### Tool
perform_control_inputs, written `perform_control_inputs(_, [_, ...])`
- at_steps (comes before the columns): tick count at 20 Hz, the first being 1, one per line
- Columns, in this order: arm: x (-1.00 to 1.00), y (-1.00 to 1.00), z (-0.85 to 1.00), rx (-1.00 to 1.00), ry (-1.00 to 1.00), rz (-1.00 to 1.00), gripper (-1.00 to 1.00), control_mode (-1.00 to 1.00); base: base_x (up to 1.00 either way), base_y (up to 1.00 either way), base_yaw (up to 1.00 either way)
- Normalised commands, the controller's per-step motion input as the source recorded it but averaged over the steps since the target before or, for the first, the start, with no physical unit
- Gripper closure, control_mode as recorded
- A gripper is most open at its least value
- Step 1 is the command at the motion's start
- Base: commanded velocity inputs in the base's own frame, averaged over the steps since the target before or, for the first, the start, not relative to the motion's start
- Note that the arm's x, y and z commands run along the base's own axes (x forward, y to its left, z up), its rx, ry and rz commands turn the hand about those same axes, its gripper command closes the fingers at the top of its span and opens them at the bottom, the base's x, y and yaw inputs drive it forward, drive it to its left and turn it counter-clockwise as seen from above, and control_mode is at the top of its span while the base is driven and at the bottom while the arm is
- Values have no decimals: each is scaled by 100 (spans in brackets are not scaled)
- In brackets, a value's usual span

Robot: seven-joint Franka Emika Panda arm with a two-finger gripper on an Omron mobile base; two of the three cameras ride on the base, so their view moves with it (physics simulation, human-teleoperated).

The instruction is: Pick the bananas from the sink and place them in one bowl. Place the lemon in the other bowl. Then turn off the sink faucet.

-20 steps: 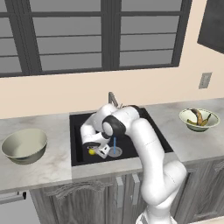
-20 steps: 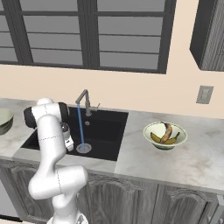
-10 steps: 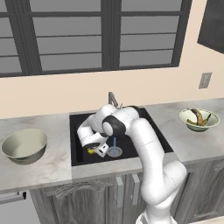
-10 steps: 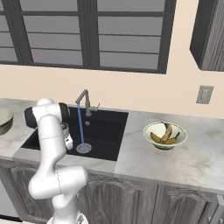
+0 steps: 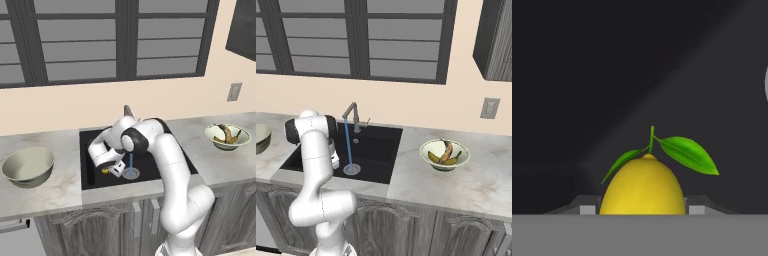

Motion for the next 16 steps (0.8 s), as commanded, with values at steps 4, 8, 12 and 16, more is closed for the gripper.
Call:
perform_control_inputs(4, [-12,-13,31,0,0,-2,100,-100,0,0,0])
perform_control_inputs(8, [-24,-22,30,0,0,-4,100,-100,0,0,0])
perform_control_inputs(12, [-29,-28,32,0,0,-5,100,-100,0,0,0])
perform_control_inputs(16, [-39,-36,29,0,0,-6,100,-100,0,0,0])
